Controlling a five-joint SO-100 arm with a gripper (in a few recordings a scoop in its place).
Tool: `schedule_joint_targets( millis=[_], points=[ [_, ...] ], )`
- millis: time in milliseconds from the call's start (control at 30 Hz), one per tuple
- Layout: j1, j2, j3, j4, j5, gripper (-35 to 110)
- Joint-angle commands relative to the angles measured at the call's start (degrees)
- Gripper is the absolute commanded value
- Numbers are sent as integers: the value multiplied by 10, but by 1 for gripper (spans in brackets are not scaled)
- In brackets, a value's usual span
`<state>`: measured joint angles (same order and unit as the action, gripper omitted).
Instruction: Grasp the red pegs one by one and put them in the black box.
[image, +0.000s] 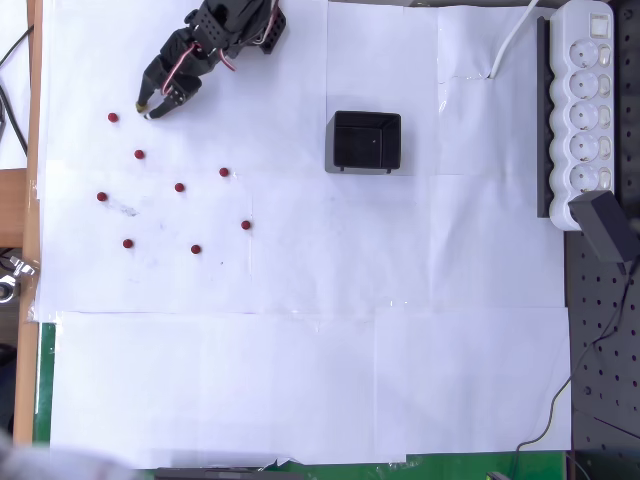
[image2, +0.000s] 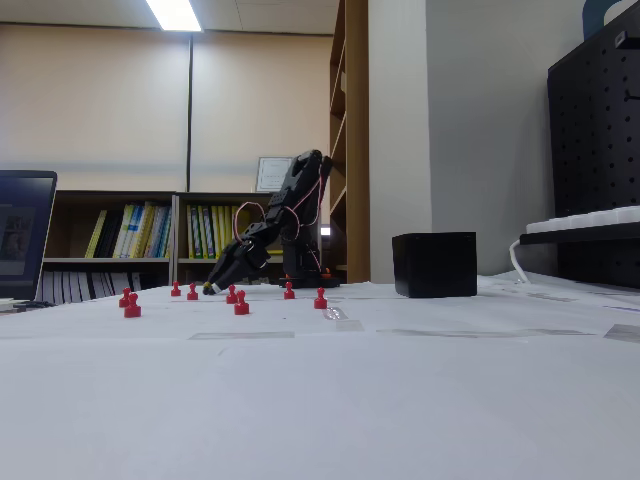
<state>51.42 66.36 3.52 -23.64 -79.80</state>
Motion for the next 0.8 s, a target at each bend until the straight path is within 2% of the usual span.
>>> schedule_joint_targets(
  millis=[0,200,567,767],
  points=[
    [18,48,25,-37,-14,3],
    [34,100,39,-92,-12,3],
    [48,143,81,-104,-34,14],
    [49,161,107,-104,-45,14]
  ],
)
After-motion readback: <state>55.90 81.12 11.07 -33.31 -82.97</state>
